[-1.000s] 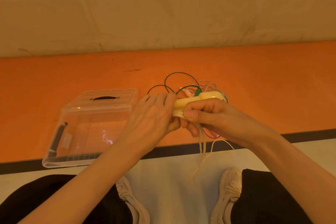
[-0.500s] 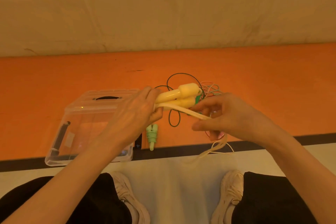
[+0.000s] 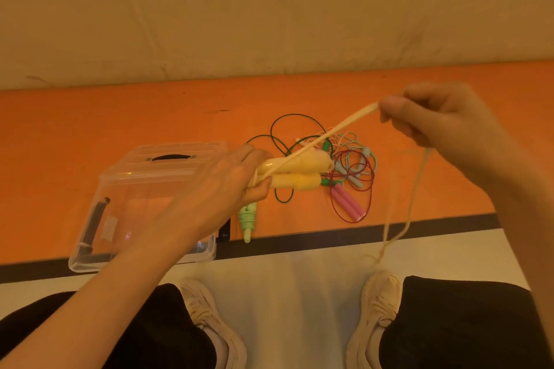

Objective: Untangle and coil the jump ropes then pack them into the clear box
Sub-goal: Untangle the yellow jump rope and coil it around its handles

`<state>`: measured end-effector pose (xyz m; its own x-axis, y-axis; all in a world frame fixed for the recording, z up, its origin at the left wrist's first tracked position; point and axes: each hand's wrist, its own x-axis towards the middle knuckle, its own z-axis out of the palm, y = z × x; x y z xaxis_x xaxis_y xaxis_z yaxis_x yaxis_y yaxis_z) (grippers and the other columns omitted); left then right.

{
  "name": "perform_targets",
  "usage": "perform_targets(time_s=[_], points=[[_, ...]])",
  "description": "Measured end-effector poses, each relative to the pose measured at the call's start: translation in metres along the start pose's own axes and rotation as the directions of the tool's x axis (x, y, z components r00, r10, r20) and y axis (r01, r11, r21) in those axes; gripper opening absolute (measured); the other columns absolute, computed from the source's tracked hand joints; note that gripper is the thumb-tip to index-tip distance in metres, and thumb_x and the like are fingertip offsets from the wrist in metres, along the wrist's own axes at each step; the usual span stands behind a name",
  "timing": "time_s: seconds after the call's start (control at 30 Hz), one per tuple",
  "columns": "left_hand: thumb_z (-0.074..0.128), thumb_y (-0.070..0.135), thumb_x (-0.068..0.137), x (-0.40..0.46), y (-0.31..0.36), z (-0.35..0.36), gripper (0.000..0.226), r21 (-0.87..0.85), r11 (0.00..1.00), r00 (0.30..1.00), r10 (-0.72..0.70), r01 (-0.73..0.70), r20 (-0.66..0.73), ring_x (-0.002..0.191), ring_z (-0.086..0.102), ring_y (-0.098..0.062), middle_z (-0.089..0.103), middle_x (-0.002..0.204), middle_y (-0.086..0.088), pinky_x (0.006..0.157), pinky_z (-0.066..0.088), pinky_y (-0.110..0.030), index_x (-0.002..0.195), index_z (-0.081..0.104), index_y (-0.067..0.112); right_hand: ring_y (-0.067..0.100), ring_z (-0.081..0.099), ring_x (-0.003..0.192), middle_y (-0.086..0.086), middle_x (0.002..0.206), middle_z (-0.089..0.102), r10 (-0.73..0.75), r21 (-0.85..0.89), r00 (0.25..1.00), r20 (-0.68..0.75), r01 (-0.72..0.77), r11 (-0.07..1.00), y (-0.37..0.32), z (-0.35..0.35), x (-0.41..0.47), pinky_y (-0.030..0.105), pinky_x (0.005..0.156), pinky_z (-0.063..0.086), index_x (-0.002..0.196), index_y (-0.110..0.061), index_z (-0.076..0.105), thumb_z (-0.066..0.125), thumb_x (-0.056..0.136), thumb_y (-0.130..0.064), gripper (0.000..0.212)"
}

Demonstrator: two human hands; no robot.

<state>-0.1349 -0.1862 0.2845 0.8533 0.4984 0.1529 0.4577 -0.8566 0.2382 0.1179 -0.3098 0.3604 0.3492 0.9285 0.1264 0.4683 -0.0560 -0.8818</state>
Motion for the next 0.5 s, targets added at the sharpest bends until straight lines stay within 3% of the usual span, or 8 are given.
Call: perform_targets(time_s=[0.07, 0.17, 0.23, 0.3, 0.37, 0.4, 0.5], points=[[0.034, 0.048, 0.089, 0.0, 0.008, 0.004, 0.049, 0.016, 0.997, 0.997, 0.071, -0.071, 0.015, 0.074, 0.056, -0.017, 0.058, 0.095, 0.005, 0.065, 0.033, -0.025, 0.116, 0.06, 0.017, 0.007, 0.027, 0.042, -0.007, 0.05, 0.043, 0.031, 0.123, 0.999, -0.036, -0.026, 0.992, 0.001, 0.006, 0.01, 0.016, 0.041, 0.021, 0.071, -0.014, 0.064, 0.058, 0.091, -0.031, 0.027], [0.04, 0.043, 0.088, -0.001, 0.021, 0.013, 0.036, -0.004, 0.989, 0.989, 0.148, -0.148, -0.004, 0.072, 0.049, -0.011, 0.045, 0.084, 0.013, 0.056, 0.023, -0.017, 0.108, 0.057, 0.018, 0.007, 0.024, 0.039, -0.008, 0.048, 0.043, 0.086, 0.204, 0.995, -0.04, -0.076, 0.976, 0.006, 0.018, 0.025, 0.017, 0.039, 0.019, 0.072, -0.012, 0.062, 0.057, 0.095, -0.025, 0.027], [0.044, 0.041, 0.09, -0.005, 0.033, 0.01, 0.04, -0.069, 0.982, 0.985, 0.175, -0.174, 0.003, 0.074, 0.045, -0.007, 0.04, 0.089, 0.015, 0.059, 0.026, -0.017, 0.124, 0.05, 0.021, 0.006, 0.024, 0.038, -0.008, 0.048, 0.043, 0.127, 0.226, 0.991, -0.032, -0.117, 0.967, 0.011, 0.025, 0.033, 0.018, 0.039, 0.018, 0.071, -0.011, 0.061, 0.057, 0.095, -0.025, 0.028], [0.051, 0.041, 0.093, -0.009, 0.043, 0.005, 0.068, -0.138, 0.982, 0.987, 0.139, -0.127, 0.085, 0.08, 0.048, -0.009, 0.047, 0.1, 0.01, 0.066, 0.035, -0.02, 0.151, 0.019, 0.023, 0.006, 0.024, 0.038, -0.007, 0.048, 0.043, 0.163, 0.225, 0.986, -0.022, -0.154, 0.962, 0.015, 0.032, 0.038, 0.019, 0.039, 0.017, 0.071, -0.011, 0.061, 0.058, 0.095, -0.025, 0.028], [0.053, 0.041, 0.093, -0.013, 0.049, 0.003, 0.089, -0.138, 0.985, 0.985, 0.118, -0.1, 0.128, 0.078, 0.045, -0.009, 0.051, 0.1, 0.006, 0.069, 0.042, -0.024, 0.152, -0.011, 0.023, 0.007, 0.025, 0.038, -0.006, 0.049, 0.044, 0.191, 0.208, 0.982, -0.006, -0.185, 0.96, 0.018, 0.037, 0.041, 0.021, 0.041, 0.017, 0.07, -0.012, 0.062, 0.059, 0.094, -0.026, 0.028], [0.052, 0.042, 0.092, -0.015, 0.051, 0.004, 0.087, -0.112, 0.983, 0.983, 0.155, -0.145, 0.095, 0.074, 0.044, -0.009, 0.051, 0.095, 0.006, 0.066, 0.043, -0.024, 0.153, -0.008, 0.023, 0.008, 0.025, 0.039, -0.005, 0.05, 0.044, 0.199, 0.193, 0.98, 0.006, -0.196, 0.961, 0.019, 0.04, 0.042, 0.022, 0.042, 0.017, 0.069, -0.013, 0.063, 0.059, 0.094, -0.026, 0.029], [0.044, 0.045, 0.087, -0.018, 0.053, 0.015, 0.061, -0.017, 0.962, 0.962, 0.273, -0.273, 0.016, 0.073, 0.055, -0.012, 0.057, 0.091, 0.003, 0.064, 0.048, -0.024, 0.139, 0.042, 0.014, 0.009, 0.027, 0.041, -0.005, 0.05, 0.045, 0.213, 0.136, 0.975, 0.055, -0.219, 0.966, 0.02, 0.049, 0.044, 0.024, 0.044, 0.02, 0.068, -0.014, 0.064, 0.06, 0.093, -0.029, 0.029]])
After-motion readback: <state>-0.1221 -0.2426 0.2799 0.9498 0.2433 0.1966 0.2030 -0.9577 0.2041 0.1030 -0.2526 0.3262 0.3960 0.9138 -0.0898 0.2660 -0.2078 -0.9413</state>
